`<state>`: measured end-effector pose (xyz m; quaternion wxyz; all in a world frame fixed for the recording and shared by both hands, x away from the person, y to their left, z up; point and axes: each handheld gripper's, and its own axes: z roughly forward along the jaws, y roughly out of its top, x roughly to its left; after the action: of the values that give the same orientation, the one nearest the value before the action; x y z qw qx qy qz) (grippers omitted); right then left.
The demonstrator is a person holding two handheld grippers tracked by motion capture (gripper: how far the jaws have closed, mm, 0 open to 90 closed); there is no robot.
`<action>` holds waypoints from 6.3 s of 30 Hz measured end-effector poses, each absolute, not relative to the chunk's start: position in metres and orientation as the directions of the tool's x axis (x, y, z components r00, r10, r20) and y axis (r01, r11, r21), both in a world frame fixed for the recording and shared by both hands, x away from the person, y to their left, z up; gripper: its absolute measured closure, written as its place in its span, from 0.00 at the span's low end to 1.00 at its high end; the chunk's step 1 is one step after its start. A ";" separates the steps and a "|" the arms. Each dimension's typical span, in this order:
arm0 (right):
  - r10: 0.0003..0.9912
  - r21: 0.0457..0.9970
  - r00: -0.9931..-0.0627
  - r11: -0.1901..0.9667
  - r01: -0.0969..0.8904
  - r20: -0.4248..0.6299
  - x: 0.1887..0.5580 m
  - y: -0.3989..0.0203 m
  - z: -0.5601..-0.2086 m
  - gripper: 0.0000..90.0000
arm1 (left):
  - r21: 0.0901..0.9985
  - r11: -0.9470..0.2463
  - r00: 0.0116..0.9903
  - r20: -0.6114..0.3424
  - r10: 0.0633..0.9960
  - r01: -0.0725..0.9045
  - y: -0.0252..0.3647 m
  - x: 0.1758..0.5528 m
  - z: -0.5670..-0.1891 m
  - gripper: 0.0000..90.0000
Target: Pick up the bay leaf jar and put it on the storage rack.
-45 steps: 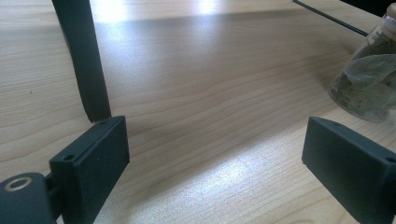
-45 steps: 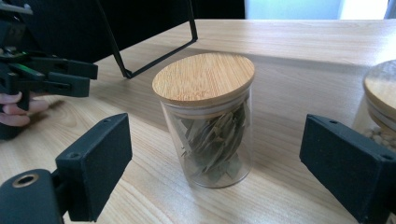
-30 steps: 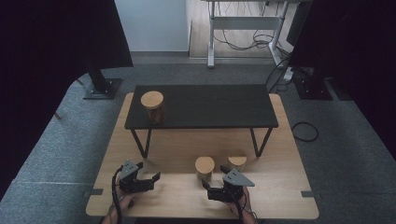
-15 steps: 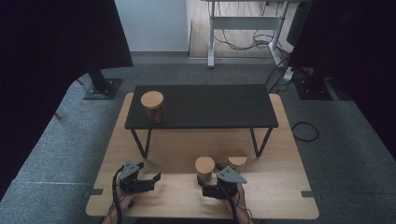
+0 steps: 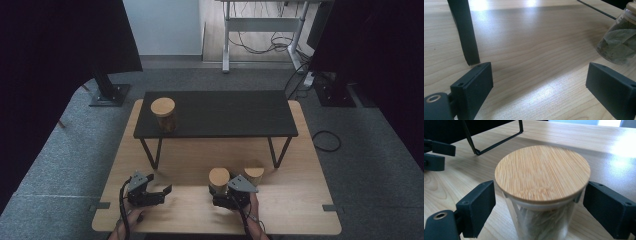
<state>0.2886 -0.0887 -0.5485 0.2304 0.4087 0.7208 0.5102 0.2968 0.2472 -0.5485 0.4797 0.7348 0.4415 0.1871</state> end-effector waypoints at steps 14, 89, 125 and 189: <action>0.833 0.910 -0.546 0.161 0.381 0.082 0.300 -0.079 -0.550 0.25 | 0.870 -0.149 0.539 -0.149 0.829 0.470 0.247 0.297 -0.548 0.08; 0.776 0.969 -0.630 0.139 0.202 0.020 0.264 -0.103 -0.493 0.27 | 0.866 -0.153 0.537 -0.149 0.831 0.477 0.247 0.298 -0.549 0.08; 0.740 0.989 -0.673 0.101 0.105 -0.004 0.250 -0.110 -0.452 0.27 | 0.861 -0.154 0.532 -0.150 0.833 0.485 0.246 0.298 -0.549 0.08; 0.723 0.996 -0.688 0.090 0.004 -0.062 0.254 -0.109 -0.402 0.28 | 0.861 -0.167 0.536 -0.137 0.833 0.480 0.245 0.298 -0.549 0.08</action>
<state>0.2543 -0.1092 -0.4021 0.2903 0.2679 0.6787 0.6192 0.2980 0.2445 -0.5486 0.4689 0.7404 0.4434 0.1881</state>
